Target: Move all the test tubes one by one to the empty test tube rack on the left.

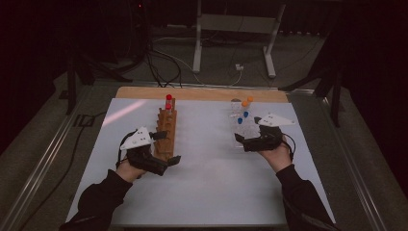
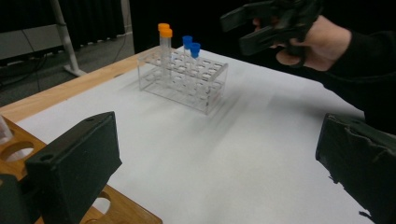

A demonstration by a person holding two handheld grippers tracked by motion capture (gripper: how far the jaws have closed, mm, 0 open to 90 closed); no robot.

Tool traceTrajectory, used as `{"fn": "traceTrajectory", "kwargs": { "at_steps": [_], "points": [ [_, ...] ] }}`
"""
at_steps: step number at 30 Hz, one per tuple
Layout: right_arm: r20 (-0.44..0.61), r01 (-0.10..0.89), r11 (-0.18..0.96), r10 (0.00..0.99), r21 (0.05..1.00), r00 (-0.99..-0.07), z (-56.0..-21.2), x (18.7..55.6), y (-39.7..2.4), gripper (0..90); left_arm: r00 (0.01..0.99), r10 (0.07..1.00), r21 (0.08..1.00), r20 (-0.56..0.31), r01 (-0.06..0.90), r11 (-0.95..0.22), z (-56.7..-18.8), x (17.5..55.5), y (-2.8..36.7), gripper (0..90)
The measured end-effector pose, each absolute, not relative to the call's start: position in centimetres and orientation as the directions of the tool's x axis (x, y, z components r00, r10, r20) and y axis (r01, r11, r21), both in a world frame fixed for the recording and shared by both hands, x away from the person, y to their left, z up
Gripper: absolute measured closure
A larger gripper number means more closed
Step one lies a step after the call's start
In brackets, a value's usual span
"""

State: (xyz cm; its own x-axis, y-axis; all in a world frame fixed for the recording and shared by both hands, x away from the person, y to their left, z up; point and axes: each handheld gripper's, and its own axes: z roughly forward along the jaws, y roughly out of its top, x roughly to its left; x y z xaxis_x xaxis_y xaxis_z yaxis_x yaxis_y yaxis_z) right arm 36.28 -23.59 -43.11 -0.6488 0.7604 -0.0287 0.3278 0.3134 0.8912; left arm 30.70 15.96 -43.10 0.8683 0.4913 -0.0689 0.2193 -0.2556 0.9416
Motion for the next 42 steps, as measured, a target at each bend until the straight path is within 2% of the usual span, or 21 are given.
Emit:
{"fn": "traceTrajectory", "kwargs": {
  "at_steps": [2,4,9,15,27,33,42],
  "points": [
    [-0.024,0.351,0.316,0.773,0.882,-0.634,-43.8,36.8,-23.5,0.3,0.870,0.489,0.941,-0.068,0.219,-0.257,-43.2,30.7,16.0,0.6],
    [-0.024,0.366,0.315,0.785,0.876,-0.619,-44.5,37.1,-23.6,8.6,0.868,0.491,0.942,-0.072,0.221,-0.253,-43.3,30.7,16.1,0.6],
    [-0.017,0.391,0.313,0.799,0.865,-0.602,-45.8,38.2,-23.3,21.4,0.867,0.492,0.941,-0.073,0.224,-0.255,-43.6,30.7,16.1,0.6],
    [-0.055,0.405,0.352,0.807,0.844,-0.588,-46.6,39.1,-22.6,51.1,0.869,0.487,0.940,-0.083,0.230,-0.251,-43.6,30.7,16.2,0.7],
    [-0.058,0.454,0.354,0.836,0.818,-0.546,-47.0,40.3,-22.1,76.5,0.871,0.485,0.940,-0.079,0.226,-0.253,-43.6,30.7,16.2,0.6],
    [-0.060,0.421,0.337,0.834,0.842,-0.548,-46.0,39.9,-22.5,77.3,0.872,0.482,0.939,-0.080,0.227,-0.256,-43.6,30.8,16.1,0.6],
    [-0.062,0.337,0.303,0.817,0.891,-0.573,-42.3,38.7,-22.8,77.4,0.873,0.482,0.937,-0.072,0.225,-0.266,-42.9,30.8,15.8,0.7]
  ]
}}
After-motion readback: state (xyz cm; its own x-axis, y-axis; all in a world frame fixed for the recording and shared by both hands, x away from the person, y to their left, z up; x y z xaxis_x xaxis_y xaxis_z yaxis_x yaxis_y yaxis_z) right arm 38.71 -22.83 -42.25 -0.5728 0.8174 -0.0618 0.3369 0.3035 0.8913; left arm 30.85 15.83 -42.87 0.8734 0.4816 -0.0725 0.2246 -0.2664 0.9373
